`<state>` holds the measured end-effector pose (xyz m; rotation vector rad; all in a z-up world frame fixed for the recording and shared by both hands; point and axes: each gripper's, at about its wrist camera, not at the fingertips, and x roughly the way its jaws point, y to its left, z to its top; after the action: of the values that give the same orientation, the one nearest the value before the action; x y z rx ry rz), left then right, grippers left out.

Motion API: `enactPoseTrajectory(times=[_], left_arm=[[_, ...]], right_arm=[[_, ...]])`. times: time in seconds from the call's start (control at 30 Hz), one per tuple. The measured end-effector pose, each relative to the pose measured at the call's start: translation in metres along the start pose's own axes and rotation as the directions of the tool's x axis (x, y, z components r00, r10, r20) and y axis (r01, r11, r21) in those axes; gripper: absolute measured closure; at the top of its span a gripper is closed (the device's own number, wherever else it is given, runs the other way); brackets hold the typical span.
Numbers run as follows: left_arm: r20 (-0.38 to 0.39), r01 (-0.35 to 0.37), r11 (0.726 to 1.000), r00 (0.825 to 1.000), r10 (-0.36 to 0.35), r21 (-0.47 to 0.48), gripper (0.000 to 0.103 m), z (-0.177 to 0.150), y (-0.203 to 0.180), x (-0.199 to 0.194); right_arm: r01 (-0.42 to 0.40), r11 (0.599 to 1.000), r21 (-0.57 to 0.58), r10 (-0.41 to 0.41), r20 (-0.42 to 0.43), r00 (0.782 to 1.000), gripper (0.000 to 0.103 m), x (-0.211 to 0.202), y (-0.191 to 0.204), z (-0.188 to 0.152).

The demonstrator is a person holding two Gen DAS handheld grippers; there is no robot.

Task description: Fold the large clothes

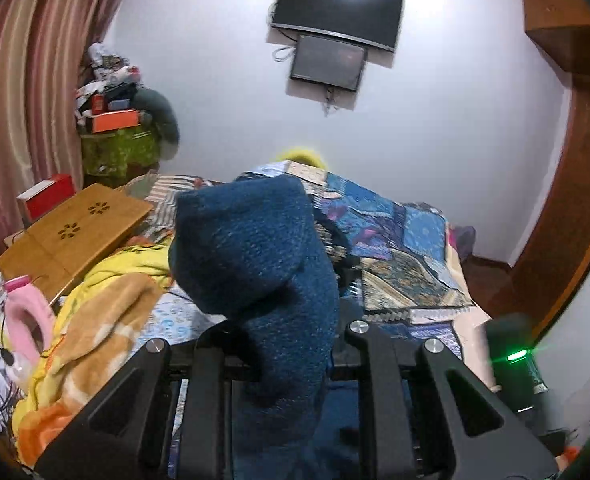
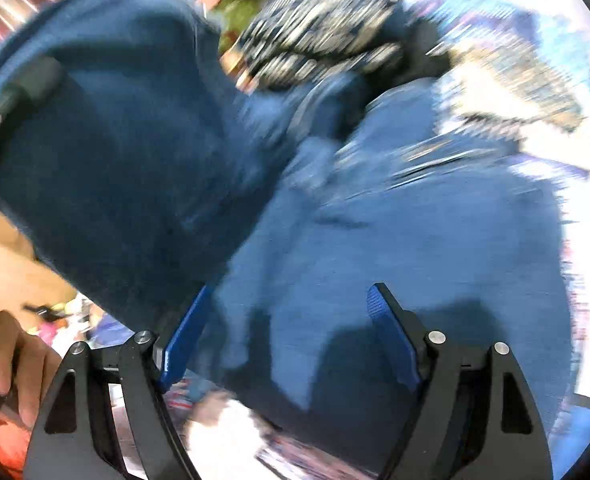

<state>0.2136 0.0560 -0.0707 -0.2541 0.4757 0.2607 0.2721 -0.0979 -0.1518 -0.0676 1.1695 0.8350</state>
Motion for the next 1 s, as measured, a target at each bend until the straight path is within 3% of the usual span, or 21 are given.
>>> enactPoseTrajectory(times=[0.07,0.2,0.3,0.4,0.5,0.57,0.77,0.83,1.0], left_arm=[[-0.012,0.040,0.999,0.999,-0.040,0.024,0.084,-0.004,-0.021,0.006],[-0.024,0.119,0.988,0.993,-0.117,0.100,0.084,-0.020,-0.071,0.013],[-0.081,0.201,0.962,0.979,-0.189,0.184,0.084,-0.040,-0.108,0.021],[-0.215,0.296,0.918,0.946,-0.243,0.265,0.084,-0.066,-0.139,0.035],[-0.344,0.355,0.875,0.908,-0.239,0.330,0.081,-0.090,-0.155,0.043],[-0.395,0.388,0.853,0.886,-0.242,0.348,0.072,-0.099,-0.155,0.041],[-0.453,0.496,0.797,0.832,-0.322,0.345,0.051,-0.096,-0.140,0.012],[-0.438,0.501,0.787,0.836,-0.332,0.360,0.048,-0.088,-0.130,0.000],[-0.341,0.417,0.811,0.895,-0.287,0.412,0.038,-0.066,-0.103,-0.023]], right_arm=[[0.058,0.998,0.008,-0.058,0.065,0.996,0.026,-0.026,-0.015,-0.007],[0.180,0.980,0.082,-0.191,0.169,0.967,0.026,-0.082,-0.050,-0.025],[0.216,0.964,0.152,-0.247,0.223,0.943,0.026,-0.112,-0.066,-0.033],[0.245,0.948,0.201,-0.293,0.258,0.921,0.026,-0.140,-0.081,-0.049],[0.268,0.938,0.220,-0.321,0.255,0.912,0.026,-0.149,-0.089,-0.055],[0.286,0.933,0.219,-0.336,0.241,0.911,0.026,-0.152,-0.091,-0.061],[0.289,0.939,0.185,-0.329,0.239,0.914,0.026,-0.155,-0.082,-0.069],[0.285,0.944,0.167,-0.320,0.258,0.911,0.026,-0.157,-0.075,-0.065],[0.214,0.971,0.108,-0.237,0.298,0.924,0.026,-0.158,-0.054,-0.048]])
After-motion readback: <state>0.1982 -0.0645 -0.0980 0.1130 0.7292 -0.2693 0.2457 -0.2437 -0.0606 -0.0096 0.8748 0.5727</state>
